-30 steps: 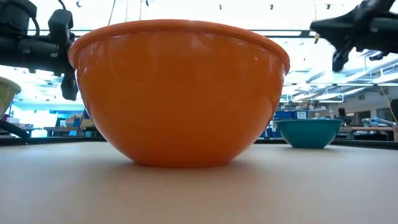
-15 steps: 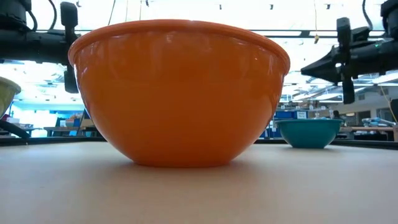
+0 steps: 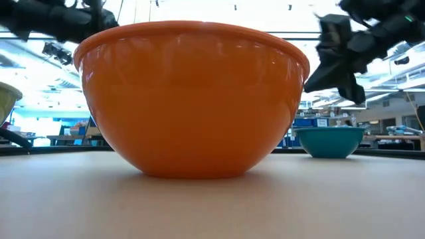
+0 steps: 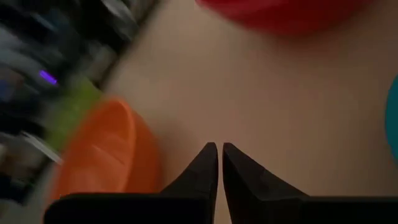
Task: Nest bowls inside each other
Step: Stack the orange bowl on top of the red bowl
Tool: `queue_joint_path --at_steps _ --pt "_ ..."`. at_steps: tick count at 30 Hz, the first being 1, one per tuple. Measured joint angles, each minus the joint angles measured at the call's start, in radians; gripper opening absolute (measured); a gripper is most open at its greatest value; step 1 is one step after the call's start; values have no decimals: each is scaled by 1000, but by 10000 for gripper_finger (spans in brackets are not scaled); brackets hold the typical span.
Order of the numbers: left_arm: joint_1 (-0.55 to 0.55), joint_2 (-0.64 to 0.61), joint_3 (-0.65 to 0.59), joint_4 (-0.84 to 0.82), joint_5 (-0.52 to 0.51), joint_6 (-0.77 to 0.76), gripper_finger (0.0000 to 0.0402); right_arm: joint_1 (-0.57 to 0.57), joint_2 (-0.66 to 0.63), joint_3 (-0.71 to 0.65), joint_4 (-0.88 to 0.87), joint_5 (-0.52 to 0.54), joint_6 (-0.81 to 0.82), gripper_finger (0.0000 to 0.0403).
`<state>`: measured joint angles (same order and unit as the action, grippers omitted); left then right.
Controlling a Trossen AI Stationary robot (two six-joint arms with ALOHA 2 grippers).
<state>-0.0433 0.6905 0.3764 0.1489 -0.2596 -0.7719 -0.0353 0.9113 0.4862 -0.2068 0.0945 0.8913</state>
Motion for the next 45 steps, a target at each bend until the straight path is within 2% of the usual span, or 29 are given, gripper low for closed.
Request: queue_joint_path --at_steps 5,10,14,17,21,26,31,36,39,42,45 --pt "0 56 170 -293 56 102 46 49 290 293 -234 11 -19 35" --pt "0 62 276 -493 57 175 104 82 509 499 -250 -39 -1 63" --pt "0 62 313 -553 94 225 147 109 640 608 -283 -93 -2 109" --pt "0 62 313 -571 102 242 166 123 713 666 -353 -95 18 155" --pt "0 62 313 -639 108 226 171 116 773 722 -450 -116 29 216" --pt "0 62 307 -691 108 265 172 121 788 733 -444 -165 26 280" --pt "7 62 288 -687 108 346 172 170 808 733 -389 -220 52 315" --pt "7 62 287 -682 104 324 172 199 837 732 -345 -181 63 313" --pt "7 62 287 -679 104 306 172 200 852 732 -312 -159 77 292" --pt "7 62 287 -670 76 313 172 199 889 732 -300 -166 51 238" --pt "8 62 287 -668 8 315 172 199 914 731 -276 -195 23 153"
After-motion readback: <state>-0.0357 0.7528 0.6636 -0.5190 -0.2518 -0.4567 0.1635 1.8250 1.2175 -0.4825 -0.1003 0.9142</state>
